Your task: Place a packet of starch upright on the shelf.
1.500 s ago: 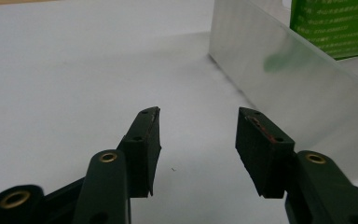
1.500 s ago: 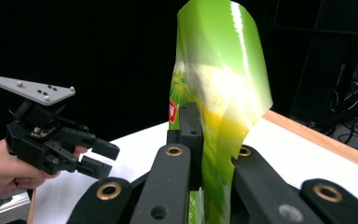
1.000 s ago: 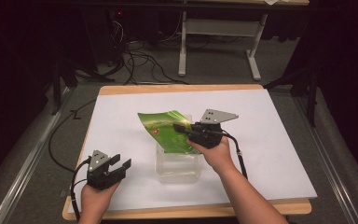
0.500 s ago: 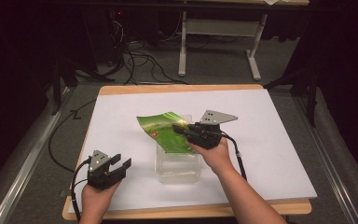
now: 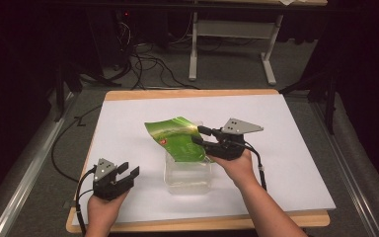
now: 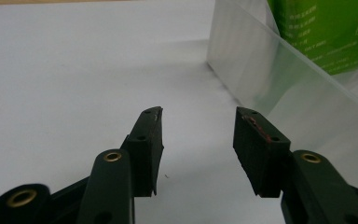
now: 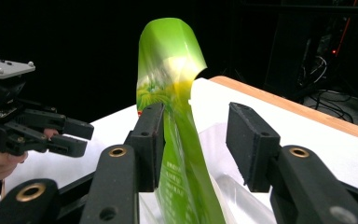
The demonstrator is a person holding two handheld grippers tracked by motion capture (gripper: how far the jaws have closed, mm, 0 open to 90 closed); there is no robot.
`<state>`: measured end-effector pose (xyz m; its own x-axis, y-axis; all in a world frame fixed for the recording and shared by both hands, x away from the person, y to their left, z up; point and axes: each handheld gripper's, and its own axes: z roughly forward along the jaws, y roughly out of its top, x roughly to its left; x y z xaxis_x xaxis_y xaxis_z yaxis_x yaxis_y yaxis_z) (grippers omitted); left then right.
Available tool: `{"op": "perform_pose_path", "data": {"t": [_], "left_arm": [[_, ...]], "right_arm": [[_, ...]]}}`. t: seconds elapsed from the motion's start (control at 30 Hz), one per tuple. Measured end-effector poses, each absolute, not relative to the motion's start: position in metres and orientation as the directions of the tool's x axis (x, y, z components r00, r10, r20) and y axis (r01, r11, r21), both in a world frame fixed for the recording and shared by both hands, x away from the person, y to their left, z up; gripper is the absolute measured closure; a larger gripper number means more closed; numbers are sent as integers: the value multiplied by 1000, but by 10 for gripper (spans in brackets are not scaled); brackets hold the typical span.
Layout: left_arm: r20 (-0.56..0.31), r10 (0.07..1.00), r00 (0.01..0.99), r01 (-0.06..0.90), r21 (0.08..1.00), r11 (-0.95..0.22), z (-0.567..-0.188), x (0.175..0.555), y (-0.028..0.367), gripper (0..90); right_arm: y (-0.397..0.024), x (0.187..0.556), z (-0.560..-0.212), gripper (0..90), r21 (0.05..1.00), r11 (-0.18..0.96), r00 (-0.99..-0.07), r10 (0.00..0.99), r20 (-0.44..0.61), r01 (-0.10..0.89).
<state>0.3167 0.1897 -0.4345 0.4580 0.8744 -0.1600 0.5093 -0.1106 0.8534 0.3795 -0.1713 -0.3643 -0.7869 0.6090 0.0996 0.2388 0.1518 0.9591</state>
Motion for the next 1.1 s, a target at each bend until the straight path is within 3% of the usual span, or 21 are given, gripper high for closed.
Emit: {"op": "perform_pose_path", "data": {"t": [0.3,0.73,1.1], "left_arm": [[-223,878,423,540,840,-47,-434,320,190,553],[-156,889,431,533,839,-111,-437,320,182,548],[-117,901,417,530,837,-137,-438,322,171,640]], "right_arm": [[-190,366,-366,552,957,161,-770,632,89,242],[-214,354,-381,547,942,175,-722,686,91,285],[-226,354,-393,532,925,184,-670,736,93,331]]}}
